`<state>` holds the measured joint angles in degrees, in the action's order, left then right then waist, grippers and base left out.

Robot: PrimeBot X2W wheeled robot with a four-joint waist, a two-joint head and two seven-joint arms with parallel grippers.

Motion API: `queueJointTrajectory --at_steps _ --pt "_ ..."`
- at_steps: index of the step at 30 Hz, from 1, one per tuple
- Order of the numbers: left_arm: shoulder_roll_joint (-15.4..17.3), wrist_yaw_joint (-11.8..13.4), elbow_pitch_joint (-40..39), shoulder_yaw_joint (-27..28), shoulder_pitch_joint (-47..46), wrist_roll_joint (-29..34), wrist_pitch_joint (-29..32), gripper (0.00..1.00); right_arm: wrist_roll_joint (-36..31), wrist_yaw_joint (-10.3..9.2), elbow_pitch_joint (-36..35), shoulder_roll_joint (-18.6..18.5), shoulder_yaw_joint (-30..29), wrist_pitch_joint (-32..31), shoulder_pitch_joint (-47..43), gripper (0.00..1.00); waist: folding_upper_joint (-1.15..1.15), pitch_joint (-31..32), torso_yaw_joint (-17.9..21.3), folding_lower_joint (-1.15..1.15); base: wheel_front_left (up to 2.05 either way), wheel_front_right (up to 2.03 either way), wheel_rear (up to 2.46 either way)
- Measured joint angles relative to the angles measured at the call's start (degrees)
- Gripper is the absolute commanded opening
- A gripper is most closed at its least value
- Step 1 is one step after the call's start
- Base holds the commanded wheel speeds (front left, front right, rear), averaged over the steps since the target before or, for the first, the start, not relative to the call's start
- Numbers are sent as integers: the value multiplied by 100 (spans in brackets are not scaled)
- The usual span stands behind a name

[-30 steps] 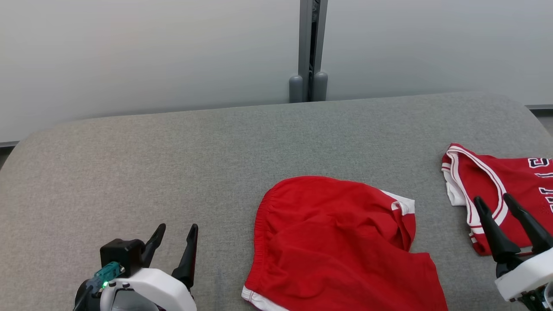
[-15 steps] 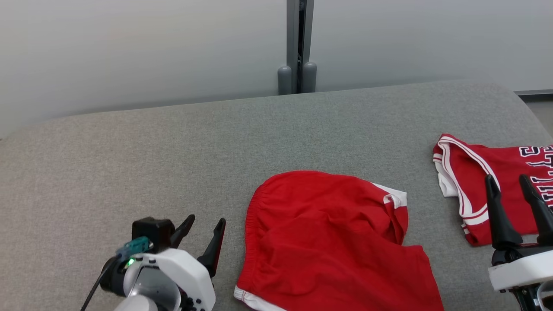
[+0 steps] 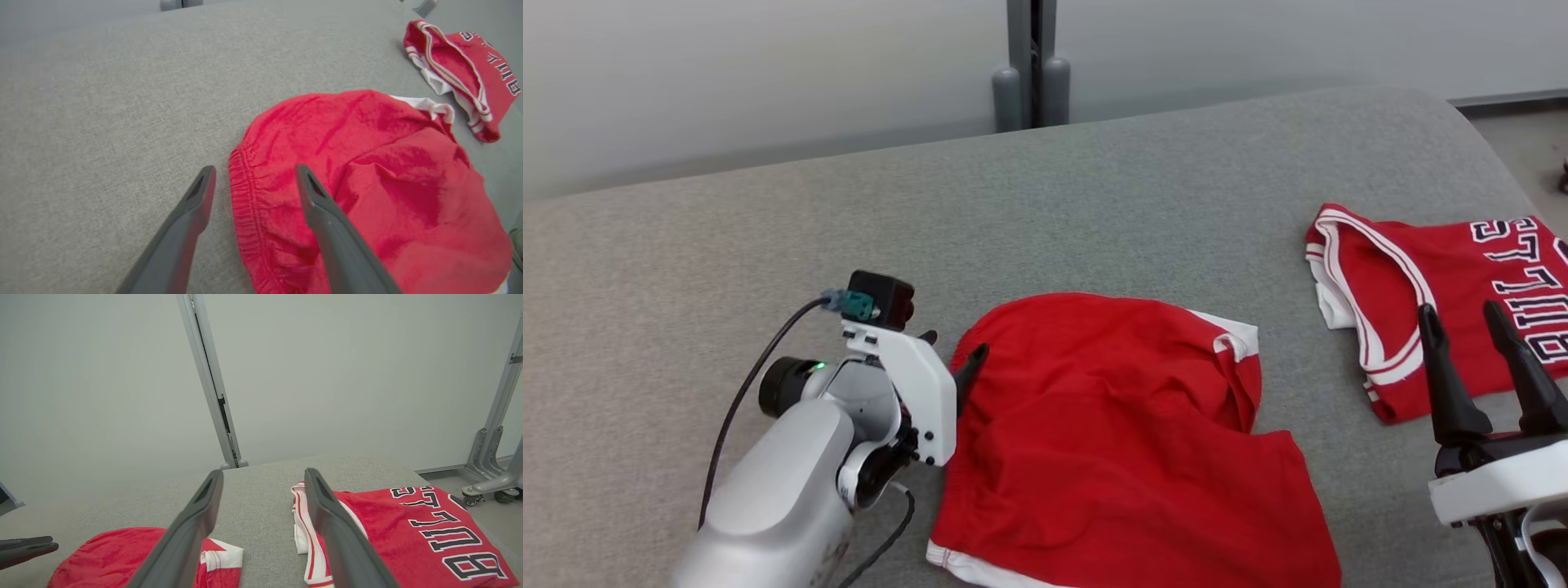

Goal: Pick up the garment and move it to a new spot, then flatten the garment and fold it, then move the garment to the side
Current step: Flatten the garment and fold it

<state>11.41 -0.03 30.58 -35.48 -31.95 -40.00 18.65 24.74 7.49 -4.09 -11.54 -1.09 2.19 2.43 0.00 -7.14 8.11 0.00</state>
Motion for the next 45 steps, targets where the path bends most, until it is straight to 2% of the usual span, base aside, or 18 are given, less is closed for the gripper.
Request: queueJointTrajectory --at_steps 4,12,15,16,23,26,34,35,45 --pt "-225 -179 746 -113 -461 -8 118 100 1 0 48 -30 -5 7 143 100 0 -119 185 0 0 0 0" --pt "-511 -244 2232 -322 -1221 187 102 100 27 0 142 -35 100 49 333 100 0 -413 524 0 0 0 0" --pt "-569 -248 2544 -359 -1396 215 67 18 26 0 180 -35 111 70 355 100 0 -482 577 0 0 0 0" --pt "-579 -244 2643 -367 -1445 229 47 0 26 0 198 -31 121 71 365 100 0 -494 591 0 0 0 0" --pt "-654 -301 3059 -375 -1611 209 -135 0 26 0 259 -21 124 121 402 100 0 -486 614 0 0 0 0" --pt "-527 -237 3242 -234 -1890 163 -416 0 22 0 259 -26 120 136 402 100 0 -542 598 0 0 0 0" --pt "-68 -69 3671 -23 -2301 103 -621 0 19 0 245 -33 200 187 486 100 0 -746 614 0 0 0 0" --pt "89 -42 3778 38 -2389 59 -689 0 19 0 245 -36 220 189 530 100 0 -802 634 0 0 0 0" --pt "502 60 4008 238 -2615 -49 -1139 0 19 0 290 -47 216 246 578 100 0 -877 659 0 0 0 0"
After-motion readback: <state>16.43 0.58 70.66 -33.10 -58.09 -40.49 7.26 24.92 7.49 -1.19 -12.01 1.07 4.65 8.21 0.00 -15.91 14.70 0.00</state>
